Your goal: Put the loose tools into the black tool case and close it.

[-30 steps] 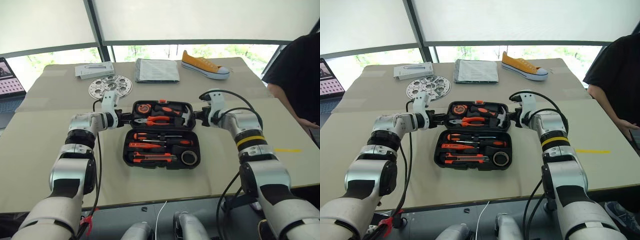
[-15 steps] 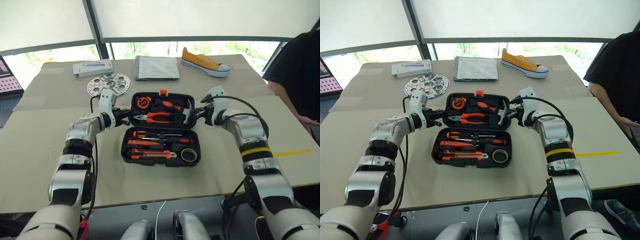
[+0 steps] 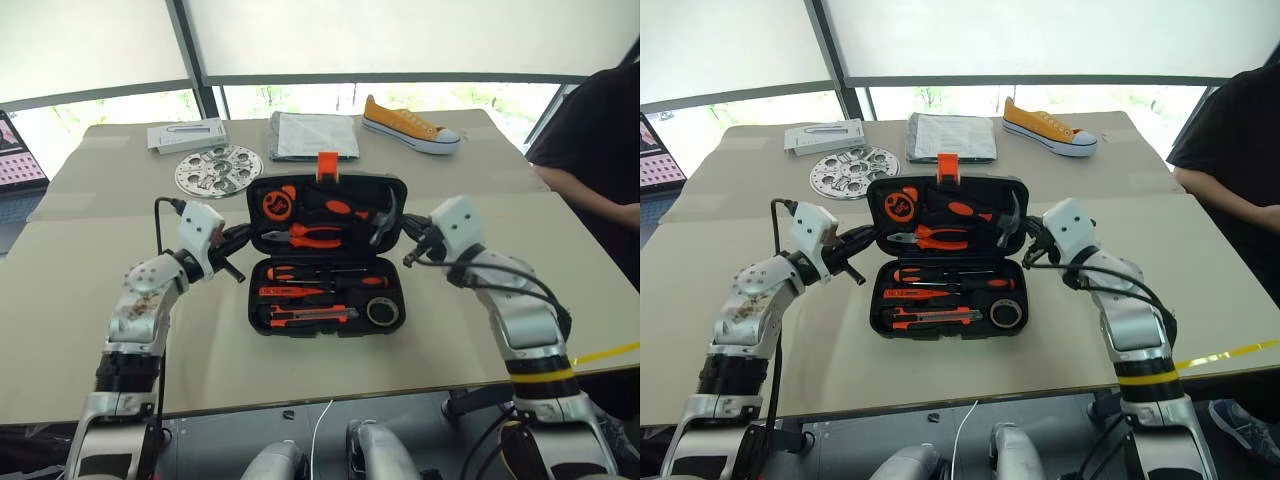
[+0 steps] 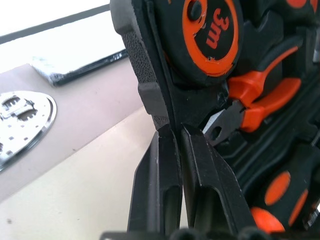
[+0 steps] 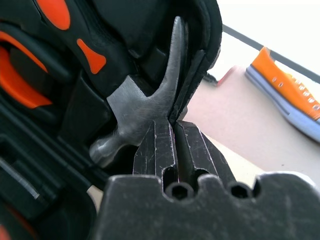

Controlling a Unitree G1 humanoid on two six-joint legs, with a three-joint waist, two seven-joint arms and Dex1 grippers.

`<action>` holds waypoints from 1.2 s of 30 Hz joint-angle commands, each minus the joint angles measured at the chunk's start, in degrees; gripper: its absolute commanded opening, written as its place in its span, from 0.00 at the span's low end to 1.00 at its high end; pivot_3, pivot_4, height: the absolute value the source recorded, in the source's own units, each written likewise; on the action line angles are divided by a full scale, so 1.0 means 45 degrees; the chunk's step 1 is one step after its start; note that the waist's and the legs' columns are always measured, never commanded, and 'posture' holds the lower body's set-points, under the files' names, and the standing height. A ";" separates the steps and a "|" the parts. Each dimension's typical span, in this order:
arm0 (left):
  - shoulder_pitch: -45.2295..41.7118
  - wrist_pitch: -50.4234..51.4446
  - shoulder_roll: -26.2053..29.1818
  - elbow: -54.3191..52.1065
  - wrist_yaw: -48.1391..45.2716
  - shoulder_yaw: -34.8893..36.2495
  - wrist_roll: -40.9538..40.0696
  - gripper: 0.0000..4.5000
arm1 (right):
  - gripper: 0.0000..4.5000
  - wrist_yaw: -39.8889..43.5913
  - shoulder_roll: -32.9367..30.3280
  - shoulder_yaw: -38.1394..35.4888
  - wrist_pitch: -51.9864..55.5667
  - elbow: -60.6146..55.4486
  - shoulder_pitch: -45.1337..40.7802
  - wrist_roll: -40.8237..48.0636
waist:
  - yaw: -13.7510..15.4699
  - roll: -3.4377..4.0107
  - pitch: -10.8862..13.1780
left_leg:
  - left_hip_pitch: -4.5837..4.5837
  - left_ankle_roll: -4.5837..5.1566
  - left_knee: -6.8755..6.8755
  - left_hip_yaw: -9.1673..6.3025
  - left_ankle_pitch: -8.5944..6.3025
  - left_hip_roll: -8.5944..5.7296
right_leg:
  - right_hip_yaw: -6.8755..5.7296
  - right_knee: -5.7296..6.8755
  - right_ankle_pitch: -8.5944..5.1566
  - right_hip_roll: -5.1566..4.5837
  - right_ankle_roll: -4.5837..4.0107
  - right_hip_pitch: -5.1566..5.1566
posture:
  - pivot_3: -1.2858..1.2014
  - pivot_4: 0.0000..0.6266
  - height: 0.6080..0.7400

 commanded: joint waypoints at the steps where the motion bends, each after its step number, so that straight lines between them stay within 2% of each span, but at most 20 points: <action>1: 0.0550 -0.0667 0.0147 -0.1121 0.0750 0.0313 0.0386 0.00 | 0.01 0.0083 -0.0270 0.0008 -0.1017 -0.0908 0.0824 -0.0347 | 0.0014 0.0000 0.0000 | 0.0011 0.0000 -0.0002 0.0003 0.0000 0.0001 | 0.0005 0.0001 0.0000 0.0001 -0.0001 0.0007 | 0.52 0.24 1.00; 6: 0.1548 0.0138 0.0156 -0.2291 0.1234 0.0806 -0.0031 0.00 | 0.01 0.0524 -0.0486 -0.0276 -0.0976 -0.2275 0.2397 0.0271 | 0.0048 0.0000 -0.0001 | 0.0106 0.0000 -0.0040 0.0009 -0.0001 0.0011 | 0.0028 -0.0002 -0.0003 0.0008 -0.0003 0.0087 | 0.52 0.24 1.00; 7: 0.1807 0.0449 0.0147 -0.2654 0.1248 0.0951 -0.0284 0.00 | 0.08 0.0634 -0.0557 -0.0365 -0.0899 -0.2653 0.2710 0.0443 | 0.0050 0.0000 -0.0001 | 0.0118 0.0000 -0.0045 0.0010 -0.0001 0.0014 | 0.0030 -0.0009 -0.0003 0.0013 -0.0003 0.0102 | 0.52 0.24 1.00; 10: 0.2759 0.1352 0.0299 -0.3940 0.1213 0.1291 -0.0919 0.21 | 0.31 0.0971 -0.0901 -0.0727 -0.0395 -0.3846 0.3650 0.0931 | 0.0028 -0.0001 0.0000 | 0.0119 0.0002 -0.0048 0.0010 -0.0002 0.0021 | 0.0034 -0.0012 -0.0004 0.0019 -0.0001 0.0106 | 0.52 0.24 1.00; 13: 0.3960 0.3005 0.1243 -0.5557 0.0367 0.2082 -0.2220 0.45 | 0.52 0.1633 -0.1695 -0.1910 0.1218 -0.5304 0.4536 0.2289 | 0.0023 0.0000 0.0001 | 0.0116 0.0002 -0.0058 0.0010 -0.0002 0.0025 | 0.0037 -0.0018 -0.0004 0.0024 -0.0002 0.0099 | 0.52 0.24 1.00; 14: 0.4348 0.3638 0.1687 -0.5960 -0.0040 0.2474 -0.2831 0.54 | 0.54 0.2075 -0.2098 -0.2408 0.1719 -0.5713 0.4846 0.2935 | 0.0042 -0.0001 0.0002 | 0.0117 0.0002 -0.0061 0.0010 -0.0002 0.0025 | 0.0040 -0.0017 -0.0004 0.0024 -0.0002 0.0097 | 0.52 0.24 1.00; 17: 0.5548 0.4939 0.3368 -0.6281 -0.1830 0.3494 -0.4178 0.78 | 0.54 0.3605 -0.3428 -0.3764 0.2761 -0.6514 0.6028 0.4528 | 0.0086 -0.0001 0.0006 | 0.0118 0.0004 -0.0070 0.0004 -0.0004 0.0030 | 0.0034 -0.0030 -0.0010 0.0025 0.0002 0.0107 | 0.52 0.24 1.00; 19: 0.5994 0.5221 0.4462 -0.5628 -0.3008 0.3845 -0.4464 0.78 | 0.54 0.4760 -0.4293 -0.4353 0.3087 -0.6899 0.7073 0.5181 | 0.0187 0.0001 0.0005 | 0.0182 0.0004 -0.0126 -0.0003 -0.0005 0.0046 | 0.0023 -0.0112 -0.0018 0.0037 0.0006 0.0201 | 0.52 0.24 1.00; 21: 0.5282 0.4587 0.5387 -0.3920 -0.3922 0.3259 -0.3882 0.78 | 0.54 0.6136 -0.5154 -0.4543 0.3315 -0.7416 0.8312 0.5793 | 0.0358 0.0023 0.0015 | 0.0304 0.0005 -0.0221 -0.0005 -0.0005 0.0049 | 0.0016 -0.0171 -0.0022 0.0035 0.0012 0.0314 | 0.52 0.24 1.00; 23: 0.4192 0.3813 0.5890 -0.2395 -0.4460 0.2368 -0.3130 0.78 | 0.54 0.6829 -0.5643 -0.4424 0.3292 -0.7669 0.8884 0.6068 | 0.0454 0.0026 0.0016 | 0.0387 0.0034 -0.0246 -0.0027 -0.0027 0.0059 | -0.0007 -0.0199 -0.0119 0.0031 0.0150 0.0420 | 0.52 0.24 1.00; 25: 0.2243 0.2666 0.5769 -0.0585 -0.4806 0.1132 -0.2121 0.78 | 0.42 0.6931 -0.5838 -0.3793 0.3237 -0.7766 0.8845 0.5836 | 0.0502 0.0021 0.0014 | 0.0390 0.0037 -0.0236 -0.0020 -0.0028 0.0052 | 0.0002 -0.0190 -0.0119 0.0022 0.0157 0.0429 | 0.52 0.24 1.00; 28: -0.0925 0.0799 0.4780 0.2400 -0.4925 -0.0614 -0.0531 0.63 | 0.24 0.6676 -0.5759 -0.2342 0.3023 -0.7578 0.8079 0.5049 | 0.0653 -0.0051 0.0012 | 0.0381 -0.0014 -0.0209 -0.0016 -0.0051 0.0042 | -0.0003 -0.0194 -0.0088 0.0012 0.0134 0.0433 | 0.52 0.24 1.00; 30: -0.2343 -0.0239 0.4095 0.3978 -0.4935 -0.1456 0.0313 0.45 | 0.07 0.6469 -0.5615 -0.1409 0.2706 -0.7231 0.7419 0.4290 | 0.0653 -0.0062 0.0012 | 0.0379 -0.0054 -0.0200 -0.0015 -0.0071 0.0035 | -0.0006 -0.0189 -0.0040 0.0010 0.0068 0.0425 | 0.52 0.24 1.00; 31: -0.2980 -0.0799 0.3720 0.4734 -0.4995 -0.1906 0.0748 0.41 | 0.02 0.6378 -0.5511 -0.0934 0.2584 -0.7014 0.7030 0.3934 | 0.0643 -0.0062 0.0012 | 0.0380 -0.0055 -0.0196 -0.0014 -0.0071 0.0030 | -0.0006 -0.0180 -0.0038 0.0007 0.0064 0.0420 | 0.52 0.24 1.00; 35: -0.5111 -0.2952 0.2231 0.7703 -0.4893 -0.3162 0.2133 0.06 | 0.00 0.6261 -0.5076 0.0551 0.2377 -0.6227 0.5600 0.3046 | 0.0572 -0.0073 0.0017 | 0.0340 0.0026 -0.0191 -0.0011 -0.0026 0.0016 | -0.0012 -0.0194 -0.0036 0.0005 0.0058 0.0376 | 0.52 0.24 1.00; 36: -0.5576 -0.3558 0.1843 0.8423 -0.4812 -0.3397 0.2425 0.01 | 0.00 0.6289 -0.4975 0.0912 0.2221 -0.5926 0.5223 0.2755 | 0.0557 -0.0079 0.0021 | 0.0328 0.0029 -0.0185 -0.0012 -0.0024 0.0014 | -0.0020 -0.0198 -0.0036 0.0005 0.0058 0.0370 | 0.52 0.24 1.00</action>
